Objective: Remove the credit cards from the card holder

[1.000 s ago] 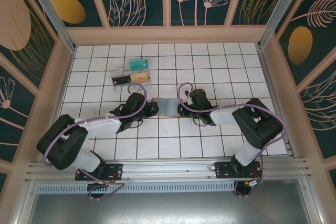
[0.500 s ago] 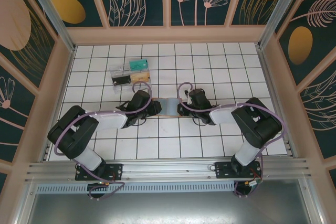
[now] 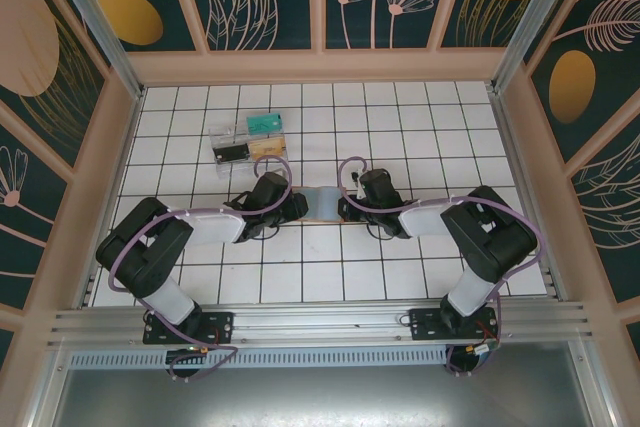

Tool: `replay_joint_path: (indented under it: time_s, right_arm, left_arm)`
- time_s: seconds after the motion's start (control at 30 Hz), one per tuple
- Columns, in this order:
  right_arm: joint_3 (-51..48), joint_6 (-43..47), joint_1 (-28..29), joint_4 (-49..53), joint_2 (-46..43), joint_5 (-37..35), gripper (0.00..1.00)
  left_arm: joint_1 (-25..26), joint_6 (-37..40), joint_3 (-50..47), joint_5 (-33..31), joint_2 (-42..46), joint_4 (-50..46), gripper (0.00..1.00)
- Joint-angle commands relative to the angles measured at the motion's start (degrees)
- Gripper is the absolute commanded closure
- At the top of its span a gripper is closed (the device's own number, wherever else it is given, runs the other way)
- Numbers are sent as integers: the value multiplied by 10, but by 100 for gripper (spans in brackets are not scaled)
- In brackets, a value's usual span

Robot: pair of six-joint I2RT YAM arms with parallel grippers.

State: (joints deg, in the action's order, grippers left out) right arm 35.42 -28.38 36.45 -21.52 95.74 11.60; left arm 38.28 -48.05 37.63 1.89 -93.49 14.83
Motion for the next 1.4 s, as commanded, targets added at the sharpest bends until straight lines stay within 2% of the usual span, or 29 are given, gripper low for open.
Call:
replay_joint_path:
  time_s: [0.0,0.23,0.57,1.0,1.37]
  right_arm:
    - [13,5,2,10,9,2,85]
    - [14,2,2,10,12,6,86]
    - [14,2,1,10,12,7,86]
    - [17,2,0,10,17,11,86]
    - [19,2,1,11,22,13,86]
  left_arm:
    - [4,13,4,-23,4,-39,58]
    - [6,15,-14,-5,32,-29,57]
    - [9,18,-1,17,-7,-16,55]
    - [22,23,9,51,-16,19,52]
    - [27,29,19,76,-17,32,37]
